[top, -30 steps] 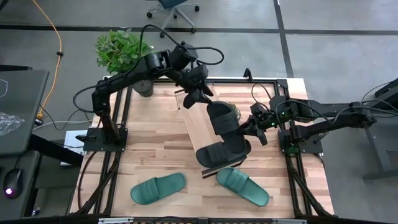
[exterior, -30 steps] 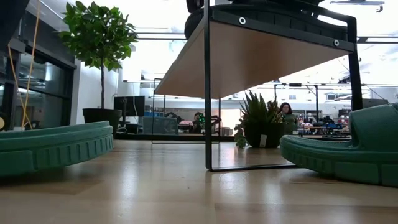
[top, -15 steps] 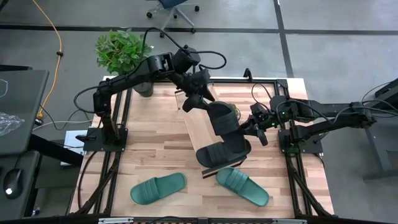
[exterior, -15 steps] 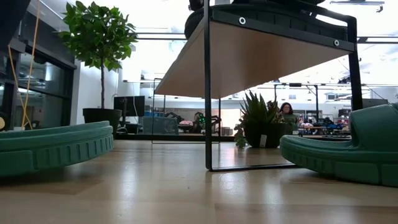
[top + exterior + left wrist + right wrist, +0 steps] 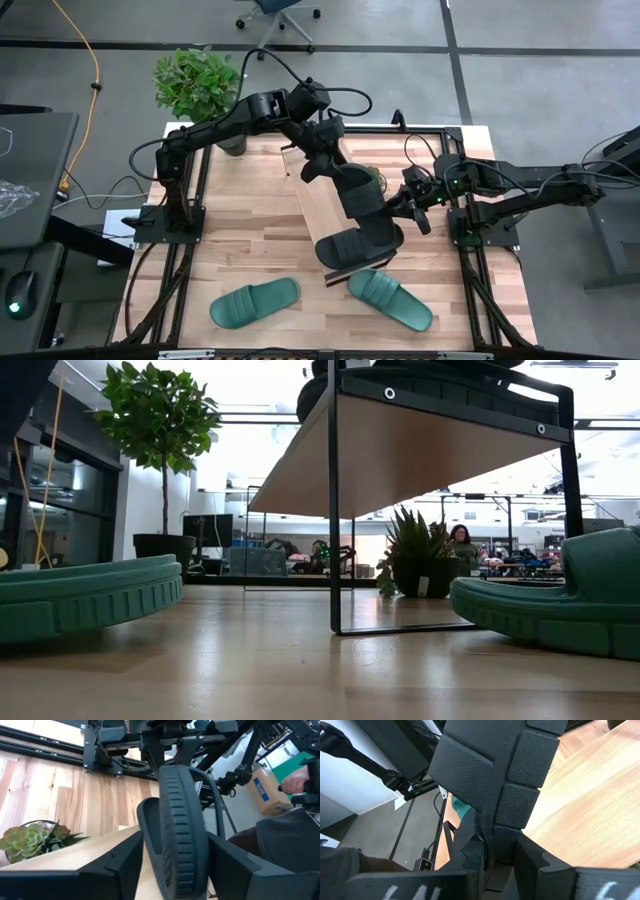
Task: Pick and place slides into the shelf
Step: Put the black slipper on the shelf
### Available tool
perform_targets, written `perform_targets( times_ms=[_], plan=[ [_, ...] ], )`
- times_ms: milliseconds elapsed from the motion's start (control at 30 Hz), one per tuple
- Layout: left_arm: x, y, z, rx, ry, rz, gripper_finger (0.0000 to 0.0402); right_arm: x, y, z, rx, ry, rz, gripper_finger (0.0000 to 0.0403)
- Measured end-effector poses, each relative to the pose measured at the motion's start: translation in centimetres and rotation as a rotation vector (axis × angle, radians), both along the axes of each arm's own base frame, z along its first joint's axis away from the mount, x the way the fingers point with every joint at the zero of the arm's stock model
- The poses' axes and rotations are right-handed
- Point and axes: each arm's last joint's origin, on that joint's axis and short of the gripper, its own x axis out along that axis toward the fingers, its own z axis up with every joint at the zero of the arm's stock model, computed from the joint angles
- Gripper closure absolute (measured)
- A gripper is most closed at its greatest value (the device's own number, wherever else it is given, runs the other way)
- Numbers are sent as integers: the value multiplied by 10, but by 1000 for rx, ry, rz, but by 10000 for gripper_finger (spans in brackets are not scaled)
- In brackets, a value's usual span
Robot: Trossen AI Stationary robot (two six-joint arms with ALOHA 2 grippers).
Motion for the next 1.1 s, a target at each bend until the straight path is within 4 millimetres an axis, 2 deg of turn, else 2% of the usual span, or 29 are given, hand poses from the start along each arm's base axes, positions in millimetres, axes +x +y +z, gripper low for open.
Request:
perform_targets(
  times_ms=[433,800,900,1100],
  plan=[
    [0,1,-1,20,3,10,374,0,0,1,2,-10,1,348],
    [0,3,-1,42,8,39,362,-4,-2,5,4,-34,-61,276],
    [-5,9,3,52,1,67,375,-10,-3,9,-17,-65,-119,270],
    [-18,21,8,53,5,111,375,-30,-6,22,-7,-146,-199,268]
  ],
)
